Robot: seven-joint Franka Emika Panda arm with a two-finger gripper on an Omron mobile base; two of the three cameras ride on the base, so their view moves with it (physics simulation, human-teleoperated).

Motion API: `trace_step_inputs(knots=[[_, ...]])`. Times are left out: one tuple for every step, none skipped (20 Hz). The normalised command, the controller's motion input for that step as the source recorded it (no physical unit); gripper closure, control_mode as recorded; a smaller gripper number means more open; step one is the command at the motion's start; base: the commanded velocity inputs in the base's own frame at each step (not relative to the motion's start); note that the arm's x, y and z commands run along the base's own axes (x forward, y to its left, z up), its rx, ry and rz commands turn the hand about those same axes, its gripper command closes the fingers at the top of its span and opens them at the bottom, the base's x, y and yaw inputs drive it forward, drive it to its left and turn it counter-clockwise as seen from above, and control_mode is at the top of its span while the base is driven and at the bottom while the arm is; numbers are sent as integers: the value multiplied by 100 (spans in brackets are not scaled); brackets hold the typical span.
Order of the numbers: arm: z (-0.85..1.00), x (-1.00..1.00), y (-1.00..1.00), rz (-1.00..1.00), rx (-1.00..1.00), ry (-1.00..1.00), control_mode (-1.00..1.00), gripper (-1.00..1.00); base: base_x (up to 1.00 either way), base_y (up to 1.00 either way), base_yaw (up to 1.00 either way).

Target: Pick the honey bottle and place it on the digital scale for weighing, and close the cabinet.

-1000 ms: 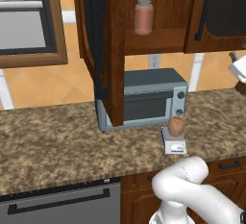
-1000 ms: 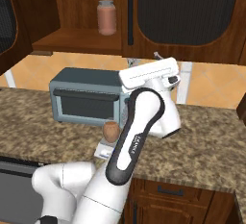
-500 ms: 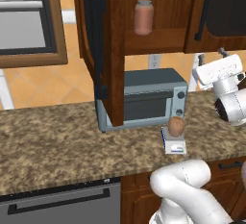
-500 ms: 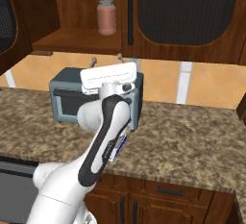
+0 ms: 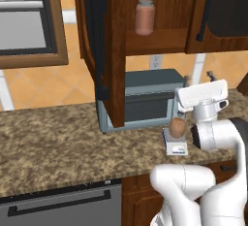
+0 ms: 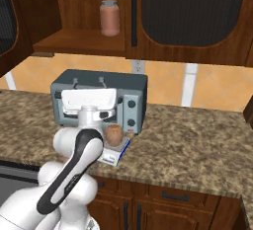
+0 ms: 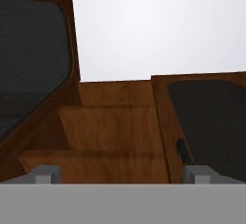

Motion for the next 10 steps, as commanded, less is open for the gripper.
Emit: trace_step_inputs(knots=[[0, -100, 0, 0, 4, 0, -100, -100, 0, 0, 0], [0, -100, 0, 0, 0, -3, -100, -100, 0, 0, 0], [7, -100, 0, 1, 0, -9, -100, -100, 0, 0, 0], [32, -100, 9, 3, 0, -14, -100, -100, 0, 0, 0], [45, -100, 8, 1, -1, -18, -100, -100, 0, 0, 0], [54, -100, 9, 1, -8, -17, -100, -100, 0, 0, 0], [56, -100, 16, 0, -11, -12, -100, -100, 0, 0, 0], [51, -100, 19, 0, -13, -13, -100, -100, 0, 0, 0], [37, -100, 38, 0, -17, -9, -100, -100, 0, 0, 0], [30, -100, 56, 0, -21, -5, -100, -100, 0, 0, 0]])
